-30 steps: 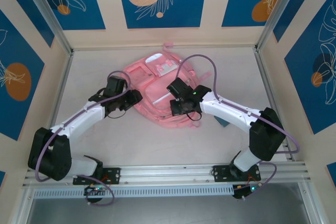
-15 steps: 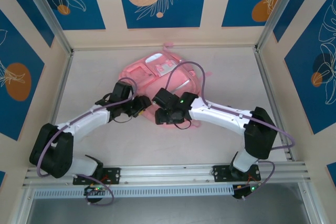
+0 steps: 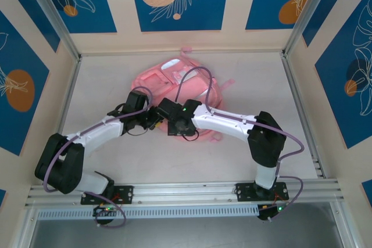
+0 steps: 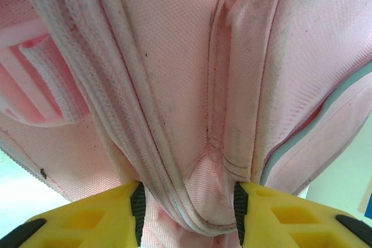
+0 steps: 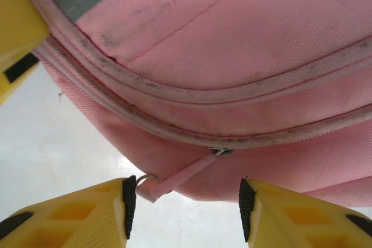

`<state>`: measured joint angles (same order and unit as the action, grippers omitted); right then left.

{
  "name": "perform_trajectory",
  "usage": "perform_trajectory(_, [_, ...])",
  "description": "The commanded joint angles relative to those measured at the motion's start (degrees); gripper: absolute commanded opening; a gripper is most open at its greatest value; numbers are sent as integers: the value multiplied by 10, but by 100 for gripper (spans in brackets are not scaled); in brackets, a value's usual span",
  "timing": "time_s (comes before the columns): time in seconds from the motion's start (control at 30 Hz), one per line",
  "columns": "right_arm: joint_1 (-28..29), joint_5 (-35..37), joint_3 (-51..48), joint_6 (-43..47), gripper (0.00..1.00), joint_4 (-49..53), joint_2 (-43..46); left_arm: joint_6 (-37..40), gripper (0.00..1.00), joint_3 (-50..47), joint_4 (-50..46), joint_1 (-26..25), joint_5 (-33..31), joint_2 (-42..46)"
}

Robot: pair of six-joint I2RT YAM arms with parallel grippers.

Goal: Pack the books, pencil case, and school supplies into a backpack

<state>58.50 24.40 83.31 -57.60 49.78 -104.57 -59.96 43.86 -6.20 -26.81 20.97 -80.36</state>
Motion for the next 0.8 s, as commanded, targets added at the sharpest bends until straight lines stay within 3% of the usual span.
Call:
perform_trajectory(0.0, [5,25,21,-19,49,32,-16,-7,45,-2,17,-3,0,-1])
perform_trajectory(0.27, [6,31,21,-20,24,39,-19,-5,45,-3,12,-2,-4,2])
perform_trajectory(0.47, [4,36,23,-15,17,40,-23,-3,45,-2,12,-2,-4,2])
perform_trajectory(0.6, [3,56,25,-9,0,51,-18,-1,45,-3,4,-3,-9,6])
perform_trajectory(0.77, [7,81,8,44,0,28,21,2,50,-12,-11,-3,-24,24])
